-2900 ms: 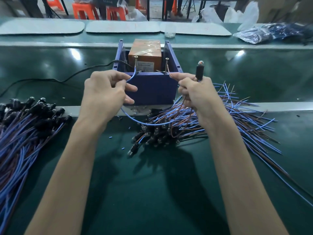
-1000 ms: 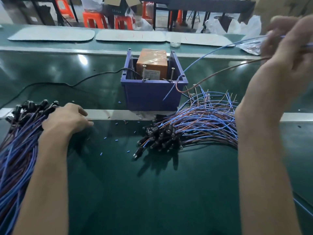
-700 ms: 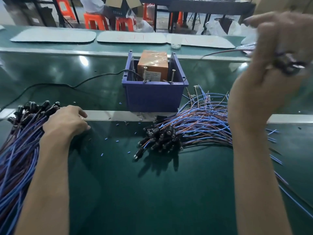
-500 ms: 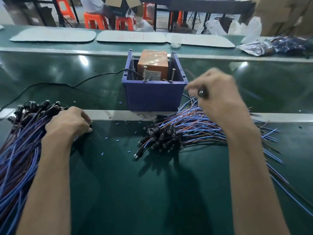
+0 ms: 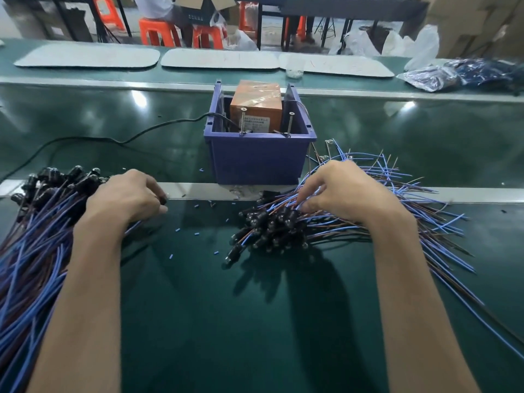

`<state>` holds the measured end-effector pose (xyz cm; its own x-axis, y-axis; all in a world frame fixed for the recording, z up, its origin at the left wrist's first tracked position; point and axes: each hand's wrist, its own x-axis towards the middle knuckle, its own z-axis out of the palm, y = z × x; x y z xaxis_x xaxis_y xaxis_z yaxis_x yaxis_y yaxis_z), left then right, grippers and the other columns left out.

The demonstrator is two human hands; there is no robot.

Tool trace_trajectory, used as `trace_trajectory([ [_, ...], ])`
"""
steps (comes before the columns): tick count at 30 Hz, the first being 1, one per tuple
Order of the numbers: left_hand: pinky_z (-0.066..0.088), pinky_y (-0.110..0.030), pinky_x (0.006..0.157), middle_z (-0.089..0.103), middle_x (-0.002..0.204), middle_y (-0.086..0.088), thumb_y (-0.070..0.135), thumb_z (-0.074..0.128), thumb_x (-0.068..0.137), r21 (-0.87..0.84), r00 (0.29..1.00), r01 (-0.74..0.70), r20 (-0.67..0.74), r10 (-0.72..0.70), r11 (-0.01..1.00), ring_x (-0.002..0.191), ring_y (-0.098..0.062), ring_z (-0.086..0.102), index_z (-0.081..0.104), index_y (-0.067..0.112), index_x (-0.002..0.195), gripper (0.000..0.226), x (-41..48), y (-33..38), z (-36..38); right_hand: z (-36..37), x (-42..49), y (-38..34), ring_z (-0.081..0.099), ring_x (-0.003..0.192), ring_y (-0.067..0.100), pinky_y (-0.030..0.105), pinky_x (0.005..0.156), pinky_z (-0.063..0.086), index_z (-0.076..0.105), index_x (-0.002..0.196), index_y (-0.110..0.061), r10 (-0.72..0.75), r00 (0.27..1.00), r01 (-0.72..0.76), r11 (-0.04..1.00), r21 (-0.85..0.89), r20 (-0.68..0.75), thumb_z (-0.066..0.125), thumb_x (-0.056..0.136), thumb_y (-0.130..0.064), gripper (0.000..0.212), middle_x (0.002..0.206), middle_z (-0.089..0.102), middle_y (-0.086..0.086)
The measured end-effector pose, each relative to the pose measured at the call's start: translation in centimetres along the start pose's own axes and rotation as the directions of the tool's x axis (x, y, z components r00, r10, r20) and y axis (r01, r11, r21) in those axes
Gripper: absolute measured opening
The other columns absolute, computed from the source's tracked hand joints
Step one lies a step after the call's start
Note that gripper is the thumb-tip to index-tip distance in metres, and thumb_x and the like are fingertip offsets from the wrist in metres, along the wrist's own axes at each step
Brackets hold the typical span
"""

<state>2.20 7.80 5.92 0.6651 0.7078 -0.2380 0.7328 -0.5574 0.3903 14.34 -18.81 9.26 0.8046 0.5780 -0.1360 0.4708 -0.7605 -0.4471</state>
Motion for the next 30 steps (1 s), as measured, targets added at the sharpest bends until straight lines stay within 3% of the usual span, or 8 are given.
trace_trajectory([
  [5,0.047,-0.036,0.087,0.068,0.09,0.005,0.02,0.076,0.076,-0.018,0.991,-0.114,-0.076,0.112,0.993,0.1,-0.026,0.059,0.063,0.035,0.073,0.021,-1.0,1.7,-0.4,0.4,0.4,0.0,0.061,0.081,0.014,0.024,0.074,0.048,0.072,0.07,-0.032,-0.001,1.0,0.001,0.998,0.057,-0.013,0.08,0.074,-0.02,0.016,0.067,0.063,-0.012],
  [11,0.043,-0.027,0.074,0.065,0.076,0.015,0.015,0.077,0.077,-0.149,0.953,-0.295,-0.114,0.28,0.944,0.08,-0.013,0.061,0.067,0.036,0.073,0.023,-2.1,3.4,-0.8,0.1,0.3,0.0,0.065,0.089,0.016,0.03,0.084,0.053,0.073,0.098,-0.028,-0.031,0.999,0.031,0.999,0.009,-0.006,0.068,0.081,-0.006,0.029,0.091,0.068,-0.006],
  [15,0.043,-0.025,0.074,0.067,0.078,0.007,0.013,0.079,0.077,-0.288,0.887,-0.46,-0.112,0.448,0.84,0.076,-0.014,0.061,0.069,0.033,0.076,0.023,-3.5,4.6,-1.3,-1.1,-0.4,-0.8,0.062,0.079,0.005,0.003,0.068,0.043,0.071,0.106,-0.026,-0.188,0.976,0.206,0.959,0.195,-0.109,0.071,0.084,-0.013,0.026,0.095,0.067,-0.008],
  [17,0.046,-0.025,0.078,0.068,0.079,0.005,0.012,0.079,0.076,-0.379,0.845,-0.524,-0.121,0.521,0.763,0.076,-0.014,0.061,0.071,0.033,0.079,0.022,-4.4,5.4,-1.7,-1.1,-0.8,-1.6,0.062,0.076,0.001,0.002,0.066,0.042,0.07,0.107,-0.028,-0.254,0.964,0.265,0.922,0.283,-0.079,0.073,0.083,-0.022,0.025,0.095,0.068,-0.012],
  [20,0.051,-0.027,0.08,0.071,0.081,0.006,0.014,0.08,0.075,-0.471,0.783,-0.599,-0.177,0.596,0.647,0.078,-0.011,0.064,0.073,0.035,0.082,0.023,-5.9,6.6,-2.0,-0.6,-1.0,-2.8,0.065,0.081,0.0,0.009,0.072,0.049,0.066,0.111,-0.027,-0.332,0.943,0.305,0.879,0.366,0.012,0.074,0.082,-0.026,0.031,0.1,0.069,-0.012],
  [22,0.054,-0.027,0.079,0.07,0.081,0.009,0.012,0.079,0.076,-0.506,0.737,-0.641,-0.198,0.646,0.577,0.076,-0.005,0.065,0.072,0.035,0.085,0.026,-7.0,7.5,-2.1,0.1,-1.0,-3.5,0.068,0.087,0.006,0.024,0.082,0.055,0.064,0.102,-0.024,-0.378,0.925,0.326,0.842,0.429,0.037,0.074,0.082,-0.023,0.022,0.103,0.07,-0.008],
  [26,0.058,-0.026,0.076,0.071,0.085,0.004,0.004,0.076,0.077,-0.591,0.7,-0.653,-0.232,0.675,0.474,0.077,-0.006,0.068,0.074,0.033,0.085,0.03,-8.2,8.7,-1.5,1.1,-0.7,-4.2,0.07,0.094,0.026,0.049,0.091,0.053,0.064,0.107,0.002,-0.408,0.911,0.356,0.689,0.631,-0.069,0.06,0.09,-0.001,0.017,0.102,0.072,0.014],
  [30,0.055,-0.017,0.077,0.07,0.086,0.003,0.011,0.079,0.075,-0.625,0.691,-0.652,-0.258,0.675,0.429,0.079,-0.005,0.066,0.073,0.034,0.091,0.028,-8.4,9.3,-1.2,0.7,-0.6,-3.4,0.067,0.068,0.004,0.022,0.068,0.057,0.064,0.092,-0.013,-0.395,0.903,0.381,0.561,0.734,-0.167,0.053,0.094,0.001,0.018,0.069,0.069,-0.009],
])
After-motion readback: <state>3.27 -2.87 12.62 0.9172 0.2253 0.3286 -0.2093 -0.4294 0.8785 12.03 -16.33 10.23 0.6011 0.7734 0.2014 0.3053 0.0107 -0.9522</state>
